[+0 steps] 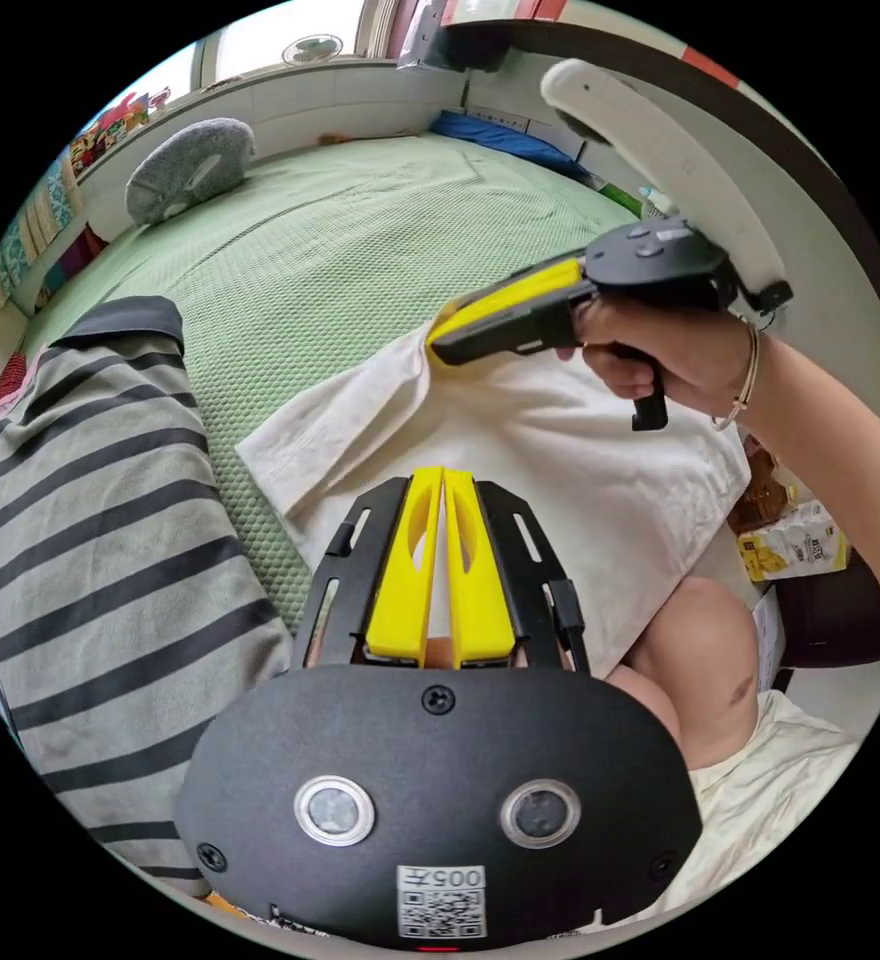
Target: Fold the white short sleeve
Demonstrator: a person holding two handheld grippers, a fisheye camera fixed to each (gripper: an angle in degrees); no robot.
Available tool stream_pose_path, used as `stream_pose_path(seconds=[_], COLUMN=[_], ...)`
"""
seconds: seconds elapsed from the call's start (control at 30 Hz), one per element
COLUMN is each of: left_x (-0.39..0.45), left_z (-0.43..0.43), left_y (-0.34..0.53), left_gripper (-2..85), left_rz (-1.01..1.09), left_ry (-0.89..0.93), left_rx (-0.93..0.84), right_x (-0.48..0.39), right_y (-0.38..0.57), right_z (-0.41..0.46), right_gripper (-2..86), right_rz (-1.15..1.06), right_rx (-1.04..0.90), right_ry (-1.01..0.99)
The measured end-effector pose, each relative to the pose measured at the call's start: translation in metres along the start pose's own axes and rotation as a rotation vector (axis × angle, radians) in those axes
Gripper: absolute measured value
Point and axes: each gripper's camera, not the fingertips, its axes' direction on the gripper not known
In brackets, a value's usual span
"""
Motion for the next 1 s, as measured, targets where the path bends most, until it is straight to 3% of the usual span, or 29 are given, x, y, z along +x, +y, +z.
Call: stream_pose_path(seconds=[0.33, 0.43, 0.63, 1.0], left_x=[-0.022, -0.032, -0.015, 0.036], left_z=[-0.004, -0.007, -0.037, -0.046], left_y=[-0.049, -0.068, -0.091, -0.084], left_gripper=[0.0, 0.0, 0.0, 0.0], left_rz=[-0.086, -0.150, -0.139, -0.107], left_ry=[-0.119, -0.065, -0.167, -0.135], left_rx=[-0.002, -0.056, 0.036, 0.009], right_x=[0.050, 0.057, 0.076, 0.075], right_y=[-0.009, -0.005, -0.008, 0.081], right_z=[-0.015, -0.019, -0.033, -0.065], right_gripper=[-1.3, -1.3, -1.2, -1.2], right_rz=[0.152, 0.152, 0.222, 0.099], right_rx=[0.086, 0.094, 0.131, 0.085], right_ry=[-0.075, -0.103, -0.237, -0.083])
